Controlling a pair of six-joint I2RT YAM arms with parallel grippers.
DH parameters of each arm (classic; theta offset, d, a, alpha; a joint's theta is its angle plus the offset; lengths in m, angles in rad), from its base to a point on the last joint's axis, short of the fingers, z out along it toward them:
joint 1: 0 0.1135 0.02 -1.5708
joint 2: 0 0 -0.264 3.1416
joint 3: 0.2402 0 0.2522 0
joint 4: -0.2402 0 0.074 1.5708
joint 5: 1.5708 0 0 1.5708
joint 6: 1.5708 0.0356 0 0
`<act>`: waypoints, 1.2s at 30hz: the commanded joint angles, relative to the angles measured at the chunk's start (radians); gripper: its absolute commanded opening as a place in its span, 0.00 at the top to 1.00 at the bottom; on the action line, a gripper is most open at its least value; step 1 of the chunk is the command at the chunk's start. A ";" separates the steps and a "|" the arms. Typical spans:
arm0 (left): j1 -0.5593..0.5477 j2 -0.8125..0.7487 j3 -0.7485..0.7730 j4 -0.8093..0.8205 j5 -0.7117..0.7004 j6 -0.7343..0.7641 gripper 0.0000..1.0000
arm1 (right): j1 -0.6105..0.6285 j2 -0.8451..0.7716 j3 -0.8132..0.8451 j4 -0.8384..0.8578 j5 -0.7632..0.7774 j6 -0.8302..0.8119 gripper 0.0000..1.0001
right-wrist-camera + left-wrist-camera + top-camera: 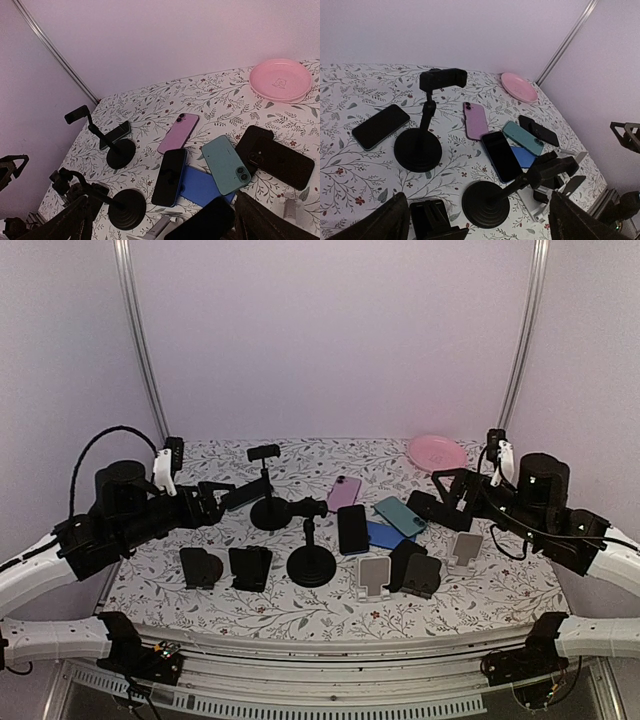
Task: Place the phone on the phone stand
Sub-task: Move the phone to the center of the board.
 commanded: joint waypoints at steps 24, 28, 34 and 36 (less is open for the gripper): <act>-0.162 -0.052 -0.019 -0.102 -0.149 -0.080 0.03 | -0.313 0.297 0.089 -0.208 -0.105 -0.030 0.01; -0.160 -0.087 -0.003 -0.130 -0.162 -0.066 0.03 | -0.402 0.388 0.121 -0.188 -0.172 -0.101 0.01; -0.158 -0.104 0.005 -0.159 -0.177 -0.060 0.03 | -0.488 0.656 0.292 -0.186 -0.304 -0.231 0.01; -0.156 -0.107 0.005 -0.166 -0.174 -0.063 0.03 | -0.526 0.723 0.322 -0.170 -0.358 -0.240 0.01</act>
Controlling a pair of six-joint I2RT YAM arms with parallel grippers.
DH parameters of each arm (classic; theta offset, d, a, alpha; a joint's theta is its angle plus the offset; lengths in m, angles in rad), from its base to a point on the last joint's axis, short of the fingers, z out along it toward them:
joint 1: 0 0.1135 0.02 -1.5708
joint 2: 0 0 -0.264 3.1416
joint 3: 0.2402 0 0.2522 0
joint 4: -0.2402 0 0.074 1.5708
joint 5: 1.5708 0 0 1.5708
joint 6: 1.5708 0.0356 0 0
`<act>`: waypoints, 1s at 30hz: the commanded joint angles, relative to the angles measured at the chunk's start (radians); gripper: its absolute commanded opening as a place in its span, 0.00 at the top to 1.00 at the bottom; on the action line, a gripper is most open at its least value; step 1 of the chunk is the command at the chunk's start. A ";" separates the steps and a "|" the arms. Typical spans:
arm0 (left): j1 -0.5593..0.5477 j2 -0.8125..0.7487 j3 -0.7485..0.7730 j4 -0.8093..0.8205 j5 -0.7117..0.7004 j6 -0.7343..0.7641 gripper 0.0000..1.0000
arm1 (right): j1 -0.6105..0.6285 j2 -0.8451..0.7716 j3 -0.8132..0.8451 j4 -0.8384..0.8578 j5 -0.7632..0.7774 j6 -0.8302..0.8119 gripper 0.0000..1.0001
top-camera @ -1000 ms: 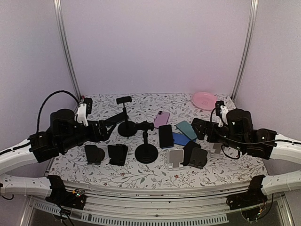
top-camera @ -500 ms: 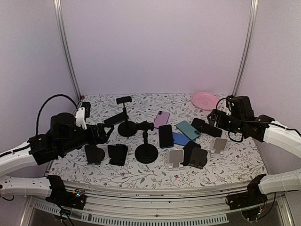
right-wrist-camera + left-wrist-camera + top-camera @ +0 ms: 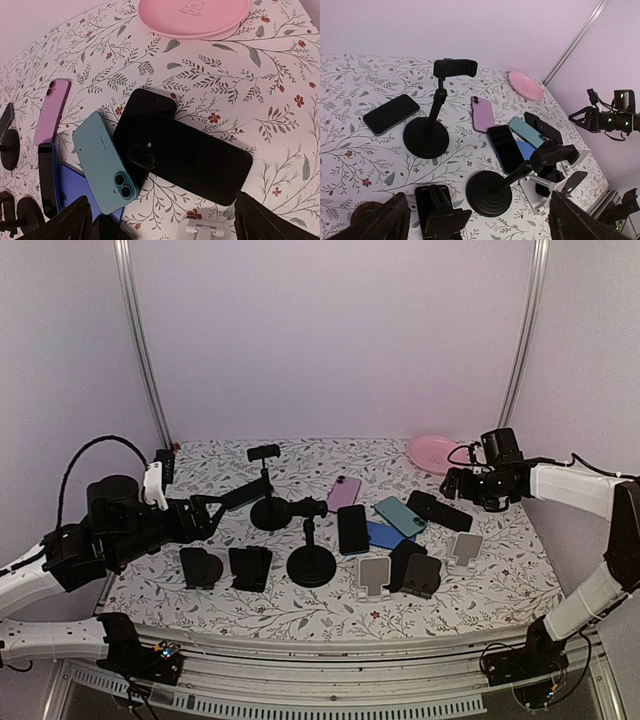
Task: Place the phone on the phone stand
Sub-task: Move the phone to the center of the board.
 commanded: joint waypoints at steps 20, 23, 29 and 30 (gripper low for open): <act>0.000 -0.107 0.010 -0.161 -0.055 0.034 0.03 | -0.213 0.451 0.103 0.210 -0.392 -0.039 0.01; 0.001 -0.126 -0.011 -0.164 -0.057 0.029 0.03 | -0.214 0.458 0.087 0.232 -0.423 -0.028 0.01; 0.001 -0.151 -0.028 -0.161 -0.058 0.025 0.03 | -0.195 0.449 0.056 0.252 -0.475 0.007 0.01; 0.002 -0.153 -0.028 -0.162 -0.061 0.024 0.03 | -0.185 0.435 0.045 0.256 -0.463 0.011 0.01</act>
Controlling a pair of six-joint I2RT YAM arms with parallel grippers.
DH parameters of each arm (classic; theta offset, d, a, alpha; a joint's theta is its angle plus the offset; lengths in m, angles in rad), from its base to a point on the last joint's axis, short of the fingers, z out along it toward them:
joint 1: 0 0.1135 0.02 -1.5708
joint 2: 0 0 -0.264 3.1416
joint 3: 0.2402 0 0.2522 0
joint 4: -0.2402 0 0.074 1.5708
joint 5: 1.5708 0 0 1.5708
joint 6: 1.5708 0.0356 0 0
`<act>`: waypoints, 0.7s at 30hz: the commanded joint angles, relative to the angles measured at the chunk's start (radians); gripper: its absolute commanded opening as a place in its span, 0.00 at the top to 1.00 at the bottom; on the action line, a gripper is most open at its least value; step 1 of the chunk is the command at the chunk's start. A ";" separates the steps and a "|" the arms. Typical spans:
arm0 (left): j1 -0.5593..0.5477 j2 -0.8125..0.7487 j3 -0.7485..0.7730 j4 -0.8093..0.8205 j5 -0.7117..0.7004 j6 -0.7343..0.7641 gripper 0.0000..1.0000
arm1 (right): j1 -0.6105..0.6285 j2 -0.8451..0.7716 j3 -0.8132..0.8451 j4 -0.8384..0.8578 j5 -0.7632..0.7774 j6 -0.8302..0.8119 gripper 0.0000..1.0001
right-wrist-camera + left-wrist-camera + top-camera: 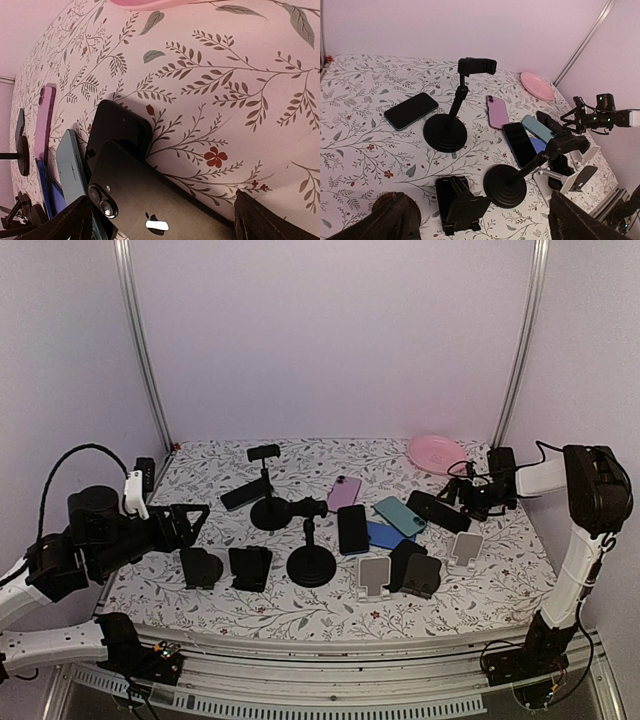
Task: Place the phone on the phone stand
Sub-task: Move the phone to the center of the board.
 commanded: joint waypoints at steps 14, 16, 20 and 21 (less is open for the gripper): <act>0.000 -0.012 -0.023 0.002 -0.012 0.010 0.03 | 0.158 -0.082 -0.043 -0.098 0.195 -0.045 0.01; 0.001 -0.011 -0.023 0.002 -0.010 0.011 0.03 | 0.164 -0.046 0.000 -0.143 0.239 -0.102 0.01; 0.001 -0.012 -0.023 0.002 -0.011 0.010 0.03 | 0.189 0.019 0.060 -0.202 0.307 -0.183 0.01; 0.000 -0.011 -0.023 0.001 -0.011 0.010 0.03 | 0.201 0.026 0.064 -0.198 0.316 -0.188 0.01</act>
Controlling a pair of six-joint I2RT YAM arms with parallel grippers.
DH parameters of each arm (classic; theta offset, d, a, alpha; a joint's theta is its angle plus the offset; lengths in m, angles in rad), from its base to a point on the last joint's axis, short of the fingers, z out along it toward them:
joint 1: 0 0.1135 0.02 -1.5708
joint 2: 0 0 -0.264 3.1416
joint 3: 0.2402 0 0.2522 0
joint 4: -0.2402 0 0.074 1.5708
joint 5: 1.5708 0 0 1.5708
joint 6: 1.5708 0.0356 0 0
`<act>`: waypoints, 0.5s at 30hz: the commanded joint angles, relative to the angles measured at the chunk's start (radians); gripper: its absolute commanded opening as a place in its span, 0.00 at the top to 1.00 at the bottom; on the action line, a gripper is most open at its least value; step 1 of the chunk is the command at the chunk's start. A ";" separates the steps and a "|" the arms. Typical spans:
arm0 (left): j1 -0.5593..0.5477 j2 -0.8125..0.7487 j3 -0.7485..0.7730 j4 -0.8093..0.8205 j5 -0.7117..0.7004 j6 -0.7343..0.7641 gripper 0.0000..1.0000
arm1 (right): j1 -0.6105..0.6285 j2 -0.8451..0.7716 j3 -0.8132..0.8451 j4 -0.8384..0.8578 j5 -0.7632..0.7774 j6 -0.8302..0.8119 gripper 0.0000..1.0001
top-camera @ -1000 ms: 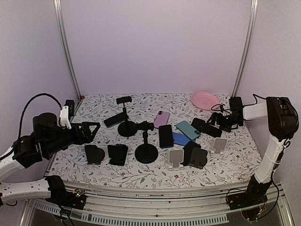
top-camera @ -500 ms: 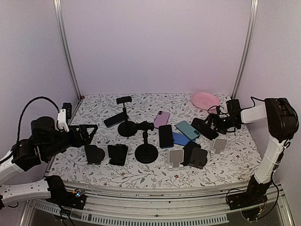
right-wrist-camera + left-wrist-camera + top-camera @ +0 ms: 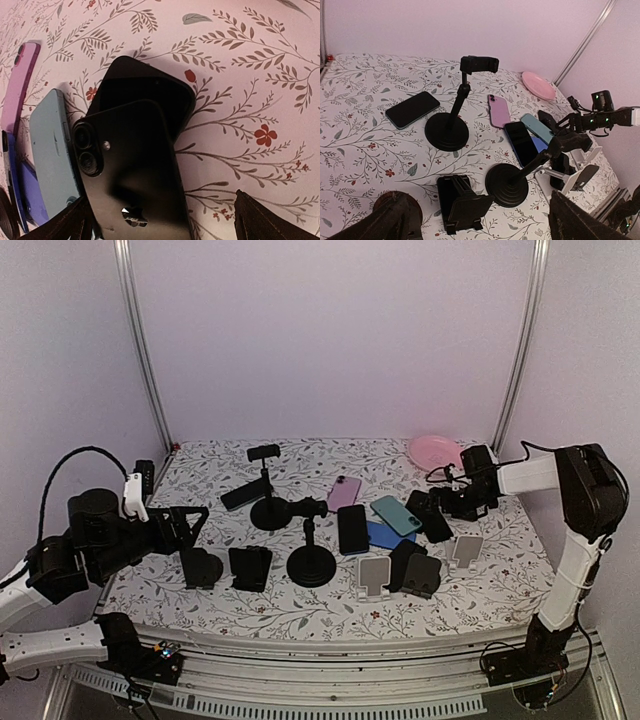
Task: Place the phone on the phone stand
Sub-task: Move the phone to the center of the board.
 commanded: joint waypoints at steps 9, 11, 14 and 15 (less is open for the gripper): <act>0.000 0.014 0.004 -0.003 -0.001 0.005 0.03 | 0.141 0.142 0.171 -0.146 0.251 -0.116 0.01; 0.001 0.014 0.007 -0.003 0.004 0.003 0.03 | 0.141 0.163 0.198 -0.169 0.265 -0.108 0.02; 0.001 0.020 0.016 0.003 0.022 -0.003 0.03 | 0.141 0.181 0.216 -0.187 0.265 -0.104 0.07; 0.001 0.024 0.019 0.006 0.033 -0.003 0.03 | 0.142 0.182 0.216 -0.188 0.263 -0.100 0.09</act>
